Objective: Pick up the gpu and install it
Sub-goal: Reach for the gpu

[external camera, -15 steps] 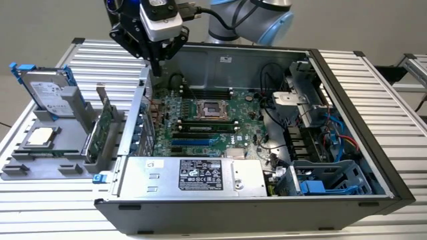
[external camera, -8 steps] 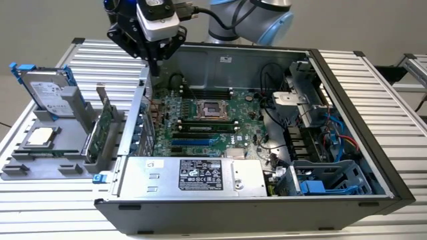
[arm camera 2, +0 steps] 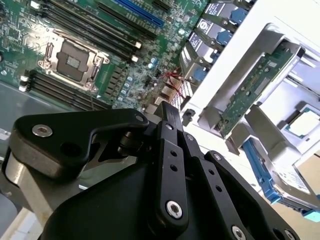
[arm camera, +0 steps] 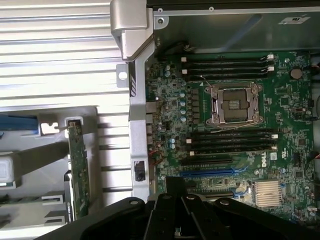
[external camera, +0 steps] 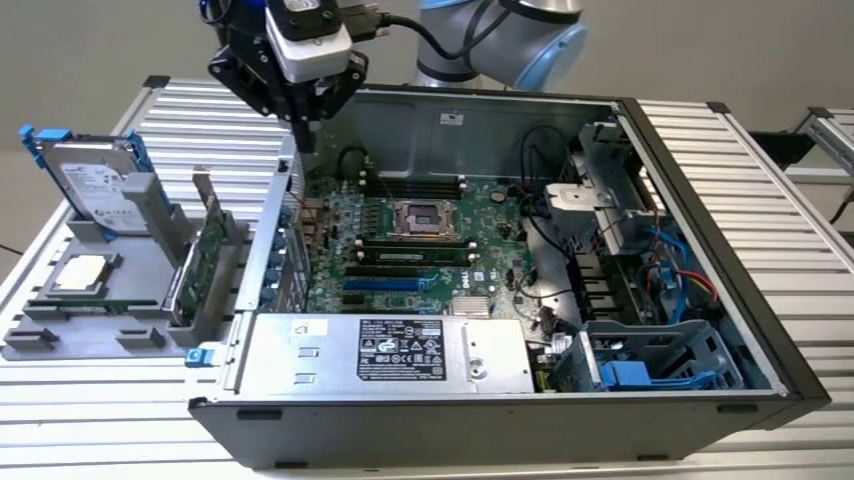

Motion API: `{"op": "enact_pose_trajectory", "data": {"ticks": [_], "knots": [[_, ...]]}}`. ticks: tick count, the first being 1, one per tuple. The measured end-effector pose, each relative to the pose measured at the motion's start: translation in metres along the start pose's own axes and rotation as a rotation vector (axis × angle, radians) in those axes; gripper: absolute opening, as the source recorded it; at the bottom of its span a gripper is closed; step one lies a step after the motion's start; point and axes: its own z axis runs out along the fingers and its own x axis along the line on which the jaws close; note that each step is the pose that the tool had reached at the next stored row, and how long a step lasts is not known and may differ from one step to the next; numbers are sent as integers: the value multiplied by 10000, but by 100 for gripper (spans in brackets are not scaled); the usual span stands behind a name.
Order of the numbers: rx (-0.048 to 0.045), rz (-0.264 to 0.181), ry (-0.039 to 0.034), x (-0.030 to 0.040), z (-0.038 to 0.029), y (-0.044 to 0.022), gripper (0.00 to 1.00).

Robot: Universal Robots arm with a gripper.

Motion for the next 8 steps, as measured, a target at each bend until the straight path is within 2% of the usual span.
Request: {"op": "enact_pose_trajectory", "data": {"ticks": [8], "knots": [[-1,0,-1,41,-1,-3,0]]}}
